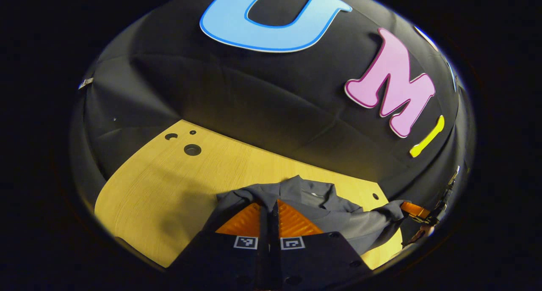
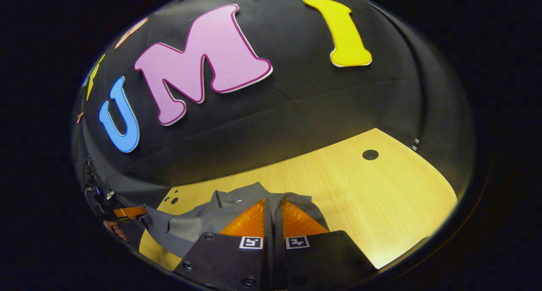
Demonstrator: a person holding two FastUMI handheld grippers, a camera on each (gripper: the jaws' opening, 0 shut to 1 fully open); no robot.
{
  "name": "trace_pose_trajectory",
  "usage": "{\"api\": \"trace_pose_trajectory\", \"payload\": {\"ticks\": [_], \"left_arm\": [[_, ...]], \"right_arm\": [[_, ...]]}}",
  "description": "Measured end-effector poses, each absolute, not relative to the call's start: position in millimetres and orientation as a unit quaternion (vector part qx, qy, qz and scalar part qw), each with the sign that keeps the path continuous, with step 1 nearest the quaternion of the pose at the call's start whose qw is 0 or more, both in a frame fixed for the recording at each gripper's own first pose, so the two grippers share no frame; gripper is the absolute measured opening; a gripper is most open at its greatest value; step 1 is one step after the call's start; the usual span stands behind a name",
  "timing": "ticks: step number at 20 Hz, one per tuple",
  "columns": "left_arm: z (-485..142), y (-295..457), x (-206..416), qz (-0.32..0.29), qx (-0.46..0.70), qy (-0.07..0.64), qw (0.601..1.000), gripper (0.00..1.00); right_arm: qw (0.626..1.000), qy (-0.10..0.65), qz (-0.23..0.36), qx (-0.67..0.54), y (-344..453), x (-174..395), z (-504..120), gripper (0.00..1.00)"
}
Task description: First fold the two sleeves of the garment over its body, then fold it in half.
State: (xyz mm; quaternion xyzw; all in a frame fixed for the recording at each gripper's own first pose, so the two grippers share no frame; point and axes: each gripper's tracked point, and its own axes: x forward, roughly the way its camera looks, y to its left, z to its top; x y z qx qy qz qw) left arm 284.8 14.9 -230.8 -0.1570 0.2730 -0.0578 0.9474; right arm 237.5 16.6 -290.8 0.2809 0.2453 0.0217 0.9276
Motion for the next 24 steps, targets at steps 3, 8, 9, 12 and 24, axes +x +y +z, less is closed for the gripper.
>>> {"api": "trace_pose_trajectory", "payload": {"ticks": [3,8,9,12,24], "left_arm": [[-258.9,18.3,307.5,-0.048,-0.144,0.29,0.945,0.05],[-307.9,22.3,333.2,-0.04,-0.122,0.318,0.94,0.05],[-317.5,24.1,338.4,-0.038,-0.116,0.321,0.939,0.05],[-336.8,22.4,347.2,-0.035,-0.091,0.328,0.939,0.05],[-370.7,22.0,342.5,-0.018,-0.058,0.338,0.939,0.21]], "right_arm": [[0.923,0.265,0.018,0.277,19.9,259.0,-328.1,0.05],[0.917,0.303,0.029,0.257,32.3,271.7,-389.2,0.05],[0.916,0.309,0.031,0.253,34.6,274.3,-400.5,0.0],[0.914,0.326,0.026,0.239,38.5,277.4,-427.4,0.05],[0.914,0.34,0.018,0.223,44.0,276.1,-440.3,0.24]]}}
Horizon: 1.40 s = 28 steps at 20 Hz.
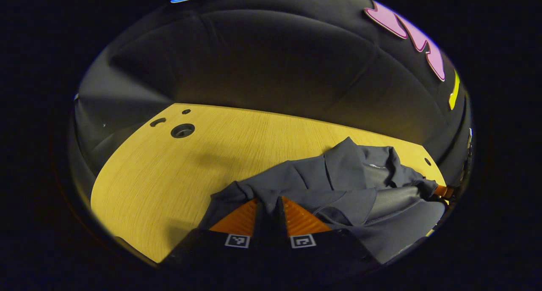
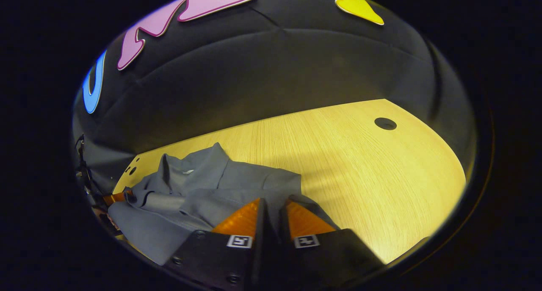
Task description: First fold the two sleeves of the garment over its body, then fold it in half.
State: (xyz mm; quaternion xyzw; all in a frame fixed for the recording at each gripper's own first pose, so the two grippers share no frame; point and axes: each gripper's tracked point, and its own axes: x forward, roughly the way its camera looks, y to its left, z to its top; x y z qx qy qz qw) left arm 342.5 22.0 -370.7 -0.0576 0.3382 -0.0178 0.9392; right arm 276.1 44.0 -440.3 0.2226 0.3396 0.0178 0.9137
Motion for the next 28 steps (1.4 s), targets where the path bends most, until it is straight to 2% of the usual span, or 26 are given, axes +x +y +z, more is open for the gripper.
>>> {"api": "trace_pose_trajectory", "payload": {"ticks": [1,3,5,6,7,8,9,10,13,14,15,23,28], "left_arm": [[-368.2,20.2,339.5,-0.019,-0.059,0.337,0.939,0.29],[-360.7,21.5,333.4,-0.014,-0.051,0.327,0.943,0.44],[-353.3,22.6,327.4,-0.007,-0.047,0.319,0.947,0.61],[-350.3,21.4,323.5,-0.007,-0.05,0.316,0.947,0.69],[-344.4,21.0,320.1,-0.007,-0.055,0.313,0.948,0.78],[-339.0,18.4,317.5,-0.011,-0.06,0.309,0.949,0.82],[-331.7,17.6,314.4,-0.014,-0.063,0.303,0.951,0.84],[-325.7,18.4,311.6,-0.016,-0.064,0.296,0.953,0.91],[-303.3,17.8,296.0,-0.021,-0.064,0.282,0.957,0.94],[-295.6,17.5,290.2,-0.022,-0.064,0.278,0.958,0.88],[-285.2,17.0,283.7,-0.025,-0.063,0.271,0.96,0.94],[-214.5,2.4,205.6,-0.057,-0.035,0.234,0.97,0.95],[-184.7,-10.6,150.3,-0.076,-0.03,0.218,0.973,0.94]], "right_arm": [[0.915,0.337,0.018,0.219,43.1,275.1,-436.1,0.33],[0.919,0.333,0.018,0.213,42.3,270.7,-427.1,0.39],[0.92,0.33,0.02,0.211,43.5,266.4,-418.6,0.7],[0.92,0.328,0.02,0.211,43.0,264.0,-413.6,0.72],[0.921,0.326,0.022,0.211,42.5,261.4,-408.0,0.67],[0.922,0.323,0.022,0.211,41.8,260.1,-403.1,0.79],[0.924,0.319,0.021,0.211,41.1,257.8,-395.6,0.8],[0.925,0.315,0.022,0.212,40.0,255.3,-388.3,0.81],[0.93,0.299,0.024,0.214,38.9,245.0,-359.9,0.84],[0.931,0.292,0.025,0.216,38.0,240.0,-349.1,0.84],[0.933,0.285,0.027,0.22,38.4,233.6,-337.8,0.84],[0.948,0.233,0.023,0.214,32.0,168.0,-248.6,0.84],[0.951,0.225,0.042,0.206,37.5,120.5,-217.9,0.84]]}}
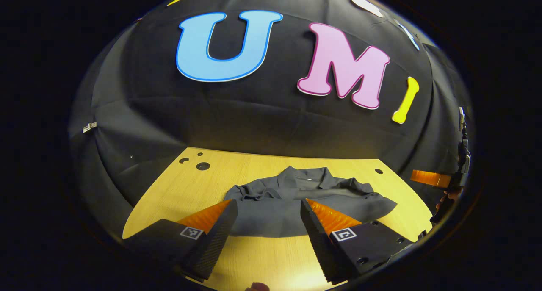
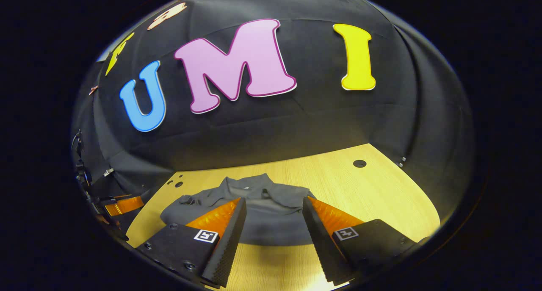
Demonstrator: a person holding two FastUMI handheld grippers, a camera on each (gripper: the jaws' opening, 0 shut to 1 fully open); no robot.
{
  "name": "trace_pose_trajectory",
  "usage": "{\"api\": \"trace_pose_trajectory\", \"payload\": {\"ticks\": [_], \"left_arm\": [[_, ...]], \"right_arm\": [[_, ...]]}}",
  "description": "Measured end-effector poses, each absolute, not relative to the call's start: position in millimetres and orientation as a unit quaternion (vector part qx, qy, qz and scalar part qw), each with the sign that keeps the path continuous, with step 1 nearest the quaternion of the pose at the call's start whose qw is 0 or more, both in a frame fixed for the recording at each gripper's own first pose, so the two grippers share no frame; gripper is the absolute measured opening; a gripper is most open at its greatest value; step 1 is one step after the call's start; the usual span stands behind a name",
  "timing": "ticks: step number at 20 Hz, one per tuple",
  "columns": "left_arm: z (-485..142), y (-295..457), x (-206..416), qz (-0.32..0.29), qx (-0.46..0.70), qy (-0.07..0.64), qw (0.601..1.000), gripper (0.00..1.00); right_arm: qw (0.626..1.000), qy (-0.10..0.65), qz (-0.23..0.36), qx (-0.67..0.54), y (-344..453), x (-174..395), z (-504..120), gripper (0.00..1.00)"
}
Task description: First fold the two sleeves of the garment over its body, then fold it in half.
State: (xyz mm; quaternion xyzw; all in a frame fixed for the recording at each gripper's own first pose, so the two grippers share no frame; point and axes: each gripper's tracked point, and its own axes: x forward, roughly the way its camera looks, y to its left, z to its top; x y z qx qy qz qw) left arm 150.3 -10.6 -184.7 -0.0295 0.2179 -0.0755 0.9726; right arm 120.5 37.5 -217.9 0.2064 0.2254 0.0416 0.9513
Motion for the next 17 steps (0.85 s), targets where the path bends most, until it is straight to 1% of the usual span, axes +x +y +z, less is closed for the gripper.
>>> {"api": "trace_pose_trajectory", "payload": {"ticks": [7,9,13,17], "left_arm": [[-164.0,-17.9,77.3,-0.09,-0.014,0.204,0.975,0.94],[-169.9,-23.6,57.0,-0.092,-0.012,0.214,0.972,0.94],[-189.1,-32.5,28.0,-0.085,-0.02,0.236,0.968,0.94],[-200.0,-34.3,19.1,-0.065,-0.017,0.248,0.967,0.94]], "right_arm": [[0.948,0.226,0.079,0.208,51.2,65.3,-196.6,0.84],[0.947,0.236,0.084,0.2,52.5,51.7,-199.9,0.84],[0.934,0.267,0.094,0.218,56.9,34.9,-207.0,0.84],[0.927,0.284,0.113,0.216,59.0,28.7,-220.5,0.84]]}}
